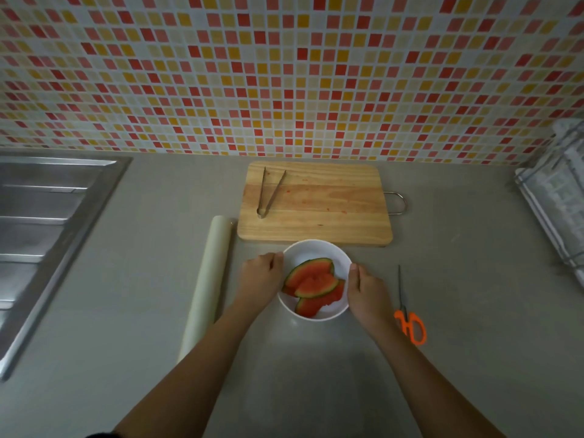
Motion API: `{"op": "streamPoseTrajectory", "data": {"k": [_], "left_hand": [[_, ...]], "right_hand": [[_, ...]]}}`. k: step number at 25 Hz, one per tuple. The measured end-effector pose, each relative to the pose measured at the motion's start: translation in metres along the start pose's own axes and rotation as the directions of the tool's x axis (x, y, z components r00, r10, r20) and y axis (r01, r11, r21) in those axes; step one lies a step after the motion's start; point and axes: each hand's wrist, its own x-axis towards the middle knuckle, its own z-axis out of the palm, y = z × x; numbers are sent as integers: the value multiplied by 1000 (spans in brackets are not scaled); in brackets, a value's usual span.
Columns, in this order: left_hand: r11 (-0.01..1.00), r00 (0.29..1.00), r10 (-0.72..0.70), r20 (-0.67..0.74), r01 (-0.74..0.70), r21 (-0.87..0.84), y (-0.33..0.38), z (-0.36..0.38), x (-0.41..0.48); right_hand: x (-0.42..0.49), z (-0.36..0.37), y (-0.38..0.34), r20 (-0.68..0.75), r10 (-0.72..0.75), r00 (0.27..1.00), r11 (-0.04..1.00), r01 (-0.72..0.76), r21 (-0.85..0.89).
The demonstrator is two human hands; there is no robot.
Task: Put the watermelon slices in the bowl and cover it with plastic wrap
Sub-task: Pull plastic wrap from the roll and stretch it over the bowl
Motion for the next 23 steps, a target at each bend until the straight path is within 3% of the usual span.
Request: {"op": "streamPoseTrajectory", "data": {"k": [10,13,16,19,21,23], "left_hand": [[1000,999,5,-41,-5,-17,-4,-4,-47],[997,980,-26,-198,9,-82,-21,-26,-41],[997,931,-40,-364,60,44,-62,-56,-28],[964,959,-202,-197,230,134,-97,-65,-16],[968,971,-235,-50,238,85,-106,-59,-14],[975,976,-217,-18,217,52,-108,-57,-15]], "right_hand": [[-36,-1,9,-23,-37,999,998,37,-41],[-35,-1,9,-16,-28,999,999,28,-41],[-35,-1,8,-16,-15,1000,998,14,-57],[-35,-1,7,-7,-15,1000,997,15,-70],[-35,-1,7,-15,-12,1000,996,11,-86],[-35,-2,6,-14,-15,1000,997,14,-72]]}}
